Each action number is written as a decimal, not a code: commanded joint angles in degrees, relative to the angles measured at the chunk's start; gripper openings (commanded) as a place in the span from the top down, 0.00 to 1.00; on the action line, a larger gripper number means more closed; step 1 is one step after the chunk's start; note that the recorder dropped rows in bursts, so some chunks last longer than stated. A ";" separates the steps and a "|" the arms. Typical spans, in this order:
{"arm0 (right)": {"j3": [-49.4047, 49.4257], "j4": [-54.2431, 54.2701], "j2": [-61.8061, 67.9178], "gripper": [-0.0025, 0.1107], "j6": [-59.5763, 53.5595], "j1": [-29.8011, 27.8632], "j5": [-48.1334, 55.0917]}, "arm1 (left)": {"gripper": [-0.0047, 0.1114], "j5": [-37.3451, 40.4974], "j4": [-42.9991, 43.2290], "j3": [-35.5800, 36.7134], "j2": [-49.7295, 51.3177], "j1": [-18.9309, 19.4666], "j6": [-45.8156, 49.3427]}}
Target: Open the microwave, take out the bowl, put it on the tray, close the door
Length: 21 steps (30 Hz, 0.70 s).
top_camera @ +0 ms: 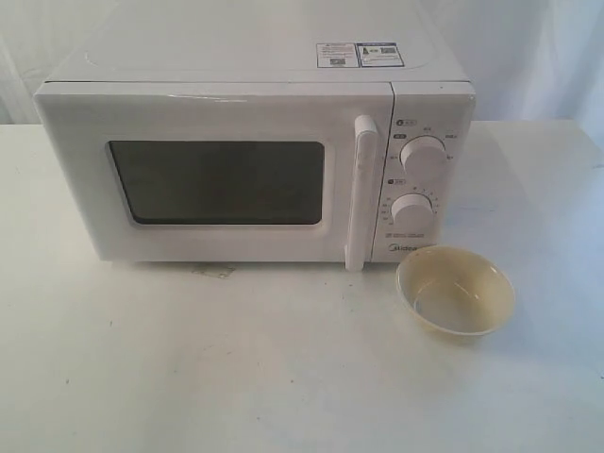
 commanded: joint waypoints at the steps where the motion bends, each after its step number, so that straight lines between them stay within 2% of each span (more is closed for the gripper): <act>1: 5.99 -0.07 -9.82 0.98 -0.22 -2.29 1.21 | 0.96 2.92 0.07 -0.41 -0.48 -0.30 -0.28; 15: 12.39 0.11 -16.52 0.98 -1.38 -2.17 0.79 | 0.96 2.92 0.07 -0.41 -0.48 -0.30 -0.28; 17: 13.23 3.18 -17.37 0.98 -6.13 -2.17 0.20 | 0.96 2.92 0.07 -0.41 -0.48 -0.30 -0.28; 21: 14.42 20.47 -19.60 0.98 -23.82 -2.17 0.74 | 0.96 2.92 0.07 -0.41 -0.48 -0.30 -0.28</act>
